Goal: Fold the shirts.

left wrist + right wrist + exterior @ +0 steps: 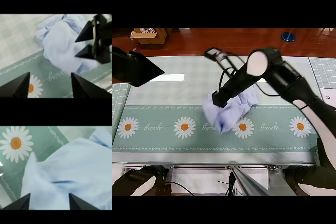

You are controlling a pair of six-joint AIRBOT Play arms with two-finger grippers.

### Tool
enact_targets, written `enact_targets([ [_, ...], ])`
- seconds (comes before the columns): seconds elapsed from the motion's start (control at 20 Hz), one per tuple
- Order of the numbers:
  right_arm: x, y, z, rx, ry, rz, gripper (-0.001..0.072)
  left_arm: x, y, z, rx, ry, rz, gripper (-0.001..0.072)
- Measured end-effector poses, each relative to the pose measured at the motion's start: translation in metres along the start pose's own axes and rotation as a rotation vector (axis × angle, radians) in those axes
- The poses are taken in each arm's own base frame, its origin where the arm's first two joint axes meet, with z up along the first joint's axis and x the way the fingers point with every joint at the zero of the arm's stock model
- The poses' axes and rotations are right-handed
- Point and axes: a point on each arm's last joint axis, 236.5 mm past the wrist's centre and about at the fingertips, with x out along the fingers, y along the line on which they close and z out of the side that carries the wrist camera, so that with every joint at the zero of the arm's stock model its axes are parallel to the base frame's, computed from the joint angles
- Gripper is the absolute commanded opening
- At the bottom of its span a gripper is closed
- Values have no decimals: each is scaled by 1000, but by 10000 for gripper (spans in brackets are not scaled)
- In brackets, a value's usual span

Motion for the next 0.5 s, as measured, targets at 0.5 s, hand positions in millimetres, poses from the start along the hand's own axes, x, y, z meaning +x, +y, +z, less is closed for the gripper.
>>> enact_targets([
  [0.5,-160,-180,-44,298,-136,-422,562,90,24,-111,-17,370,-43,670],
])
